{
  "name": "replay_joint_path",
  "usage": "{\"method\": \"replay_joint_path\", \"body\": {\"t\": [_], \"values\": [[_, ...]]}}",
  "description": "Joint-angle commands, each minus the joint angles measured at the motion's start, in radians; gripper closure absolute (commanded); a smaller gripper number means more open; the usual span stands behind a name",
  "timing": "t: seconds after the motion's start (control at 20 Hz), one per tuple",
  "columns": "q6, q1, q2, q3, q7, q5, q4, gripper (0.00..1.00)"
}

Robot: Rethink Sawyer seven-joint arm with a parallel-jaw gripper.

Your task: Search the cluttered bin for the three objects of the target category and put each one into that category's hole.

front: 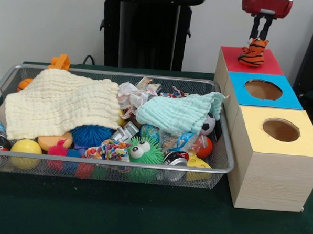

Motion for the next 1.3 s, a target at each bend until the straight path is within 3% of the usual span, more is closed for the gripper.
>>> {"method": "replay_joint_path", "body": {"t": [0.05, 1.3], "values": [[-0.074, -0.045, 0.058, 0.079, 0.229, 0.027, -0.007, 1.00], [-0.097, -0.047, 0.056, 0.092, 0.234, 0.019, 0.038, 1.00]]}}
